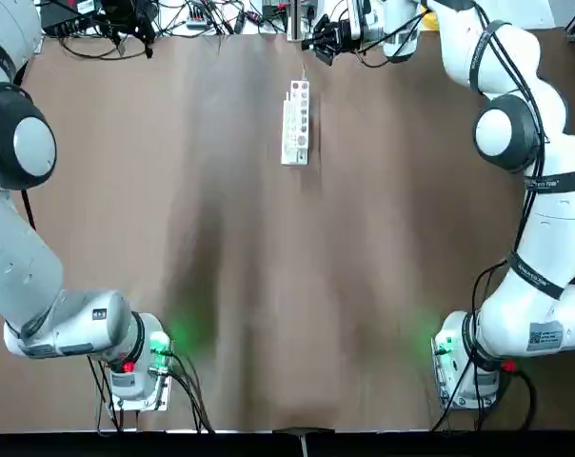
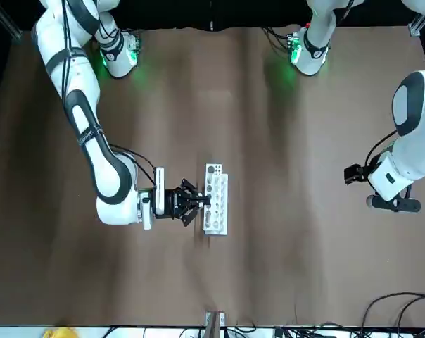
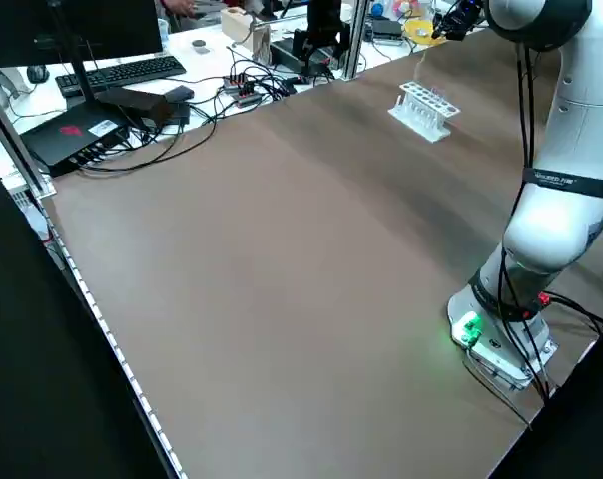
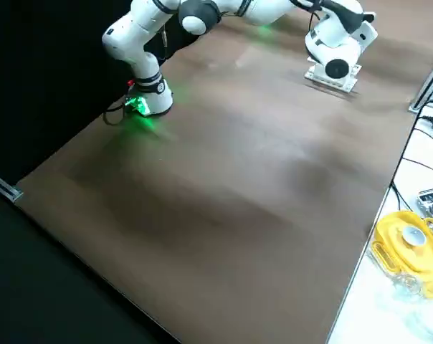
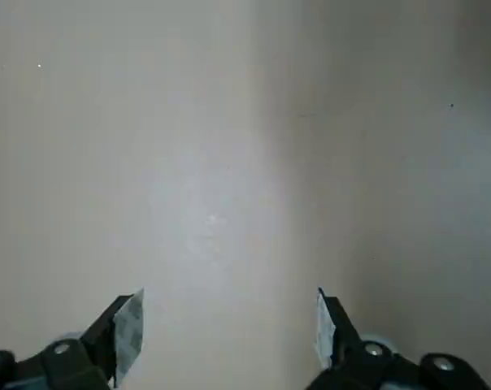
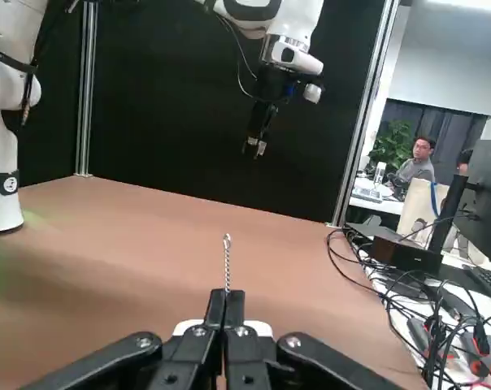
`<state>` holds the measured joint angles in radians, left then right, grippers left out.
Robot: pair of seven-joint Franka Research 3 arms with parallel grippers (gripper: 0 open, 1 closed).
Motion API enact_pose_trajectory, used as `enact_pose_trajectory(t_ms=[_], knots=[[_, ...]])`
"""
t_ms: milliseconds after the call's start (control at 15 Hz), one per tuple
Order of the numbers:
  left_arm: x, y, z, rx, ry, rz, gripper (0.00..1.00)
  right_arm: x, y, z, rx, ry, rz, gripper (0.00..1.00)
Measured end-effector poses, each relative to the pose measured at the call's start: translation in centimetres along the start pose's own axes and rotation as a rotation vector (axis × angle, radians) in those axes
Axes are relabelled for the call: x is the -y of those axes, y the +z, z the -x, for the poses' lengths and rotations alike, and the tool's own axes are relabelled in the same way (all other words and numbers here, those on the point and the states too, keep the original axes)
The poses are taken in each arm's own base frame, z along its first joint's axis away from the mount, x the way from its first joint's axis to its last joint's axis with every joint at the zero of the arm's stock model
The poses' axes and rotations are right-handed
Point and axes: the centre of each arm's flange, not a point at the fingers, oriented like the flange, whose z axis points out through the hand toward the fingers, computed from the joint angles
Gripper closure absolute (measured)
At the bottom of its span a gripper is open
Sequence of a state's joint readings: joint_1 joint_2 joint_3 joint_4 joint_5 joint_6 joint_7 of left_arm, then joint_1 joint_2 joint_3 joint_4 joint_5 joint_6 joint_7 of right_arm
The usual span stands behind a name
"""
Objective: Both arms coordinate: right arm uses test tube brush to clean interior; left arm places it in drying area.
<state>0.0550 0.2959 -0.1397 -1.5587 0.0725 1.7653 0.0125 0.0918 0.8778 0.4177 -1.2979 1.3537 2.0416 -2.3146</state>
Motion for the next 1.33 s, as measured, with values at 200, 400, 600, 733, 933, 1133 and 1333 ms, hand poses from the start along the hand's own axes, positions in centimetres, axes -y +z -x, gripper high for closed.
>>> enact_pose_trajectory(t_ms=[200,400,600,733,933,1133,1333], knots=[[-0.2,0.0,0.0,0.000,0.003,0.000,0.00,0.1,0.1,0.4,0.004,0.005,0.004,0.97],[0.0,0.0,0.0,0.000,0.000,0.000,0.00,0.1,0.1,0.7,0.008,0.007,0.007,0.97],[1.2,0.0,0.1,0.001,-0.017,0.001,0.00,0.1,-0.2,1.1,0.014,0.012,0.014,0.97],[1.7,0.3,0.1,0.005,-0.023,0.003,0.00,-0.1,-0.5,1.0,0.014,0.010,0.020,0.97],[1.8,3.8,-1.3,0.035,-0.021,0.013,0.00,-0.4,-0.7,0.5,0.014,0.033,0.024,0.97],[4.4,4.5,-1.9,0.015,-0.058,0.018,0.00,-0.6,-0.8,-0.4,0.013,0.040,0.025,0.97],[4.9,3.9,-2.0,0.002,-0.065,0.018,0.00,-0.8,-0.9,-1.3,0.009,0.038,0.022,0.97]])
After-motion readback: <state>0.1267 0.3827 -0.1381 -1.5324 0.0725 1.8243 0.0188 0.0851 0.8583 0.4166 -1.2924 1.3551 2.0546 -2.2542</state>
